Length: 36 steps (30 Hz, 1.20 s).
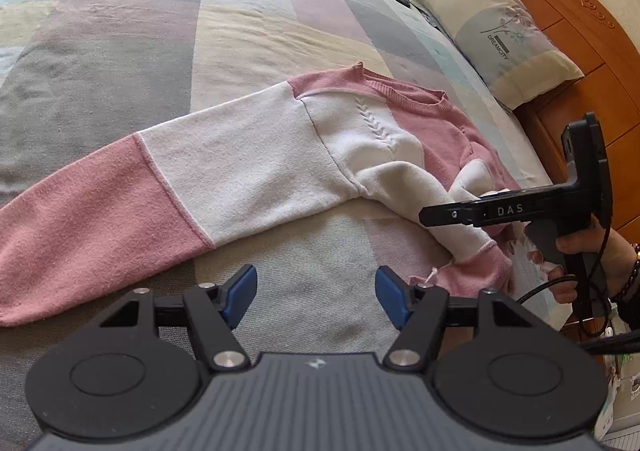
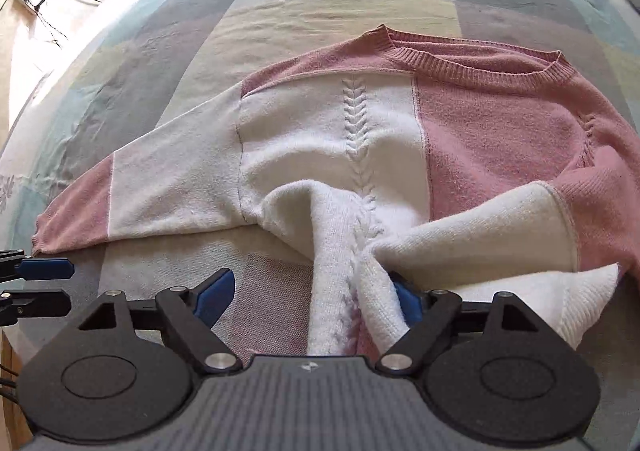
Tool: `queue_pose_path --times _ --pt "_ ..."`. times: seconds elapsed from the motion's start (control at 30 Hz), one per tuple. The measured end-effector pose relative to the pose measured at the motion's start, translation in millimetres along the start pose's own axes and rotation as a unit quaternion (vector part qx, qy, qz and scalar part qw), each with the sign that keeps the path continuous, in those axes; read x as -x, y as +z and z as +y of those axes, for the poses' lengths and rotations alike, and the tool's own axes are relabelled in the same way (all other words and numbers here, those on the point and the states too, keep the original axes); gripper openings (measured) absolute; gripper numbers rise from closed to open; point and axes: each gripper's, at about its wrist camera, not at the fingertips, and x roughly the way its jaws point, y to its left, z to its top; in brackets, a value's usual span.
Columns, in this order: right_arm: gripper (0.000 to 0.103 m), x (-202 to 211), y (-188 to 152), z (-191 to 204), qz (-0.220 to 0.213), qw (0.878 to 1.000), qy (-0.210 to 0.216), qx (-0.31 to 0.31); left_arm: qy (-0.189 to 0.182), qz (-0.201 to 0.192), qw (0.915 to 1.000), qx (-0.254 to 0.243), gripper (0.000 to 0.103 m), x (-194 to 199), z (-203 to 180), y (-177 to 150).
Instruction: Fold clothes
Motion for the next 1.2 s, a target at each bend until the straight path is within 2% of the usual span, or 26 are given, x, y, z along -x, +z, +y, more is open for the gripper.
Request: queue_pose_path --times 0.13,0.23,0.4,0.5,0.63,0.8,0.9,0.97,1.03,1.2 --pt "0.091 5.9 -2.5 -2.6 0.001 1.0 0.007 0.006 0.015 0.004 0.9999 0.003 0.065 -3.3 0.8 -10.0" --pt "0.09 42.3 -5.7 -11.8 -0.023 0.999 0.022 0.015 0.02 0.008 0.9997 0.012 0.065 -9.6 -11.3 -16.1" --pt "0.092 106.5 -28.3 -45.4 -0.066 0.997 0.037 0.014 0.012 0.01 0.9999 0.001 0.065 -28.2 -55.6 -22.3" --pt "0.093 121.8 -54.7 -75.6 -0.064 0.997 0.033 -0.001 0.007 0.018 0.9995 -0.026 0.065 -44.0 -85.8 -33.0" --pt "0.093 109.9 -99.0 -109.5 -0.027 0.999 0.035 -0.007 -0.001 0.038 0.9947 -0.096 0.066 -65.8 -115.0 -53.1" --pt "0.093 72.6 -139.5 -119.6 -0.008 0.999 0.025 0.026 0.006 0.076 0.9855 -0.151 0.066 -97.7 -124.5 -72.2" --pt "0.093 51.4 -152.3 -119.7 -0.008 0.999 0.01 0.031 -0.001 0.065 0.9838 -0.167 0.075 -98.2 -127.5 -77.7" --pt "0.095 43.8 -157.9 -116.8 -0.017 0.999 0.004 0.034 0.0 0.061 0.9844 -0.165 0.075 -97.0 -128.1 -79.6" --pt "0.103 41.0 -163.7 -112.2 -0.034 0.999 0.0 0.043 0.003 0.055 0.9851 -0.163 0.075 -95.2 -129.0 -82.1" --pt "0.103 36.6 -184.3 -100.1 -0.082 0.994 -0.026 0.065 0.016 0.023 0.985 -0.17 0.075 -92.7 -133.4 -92.0"
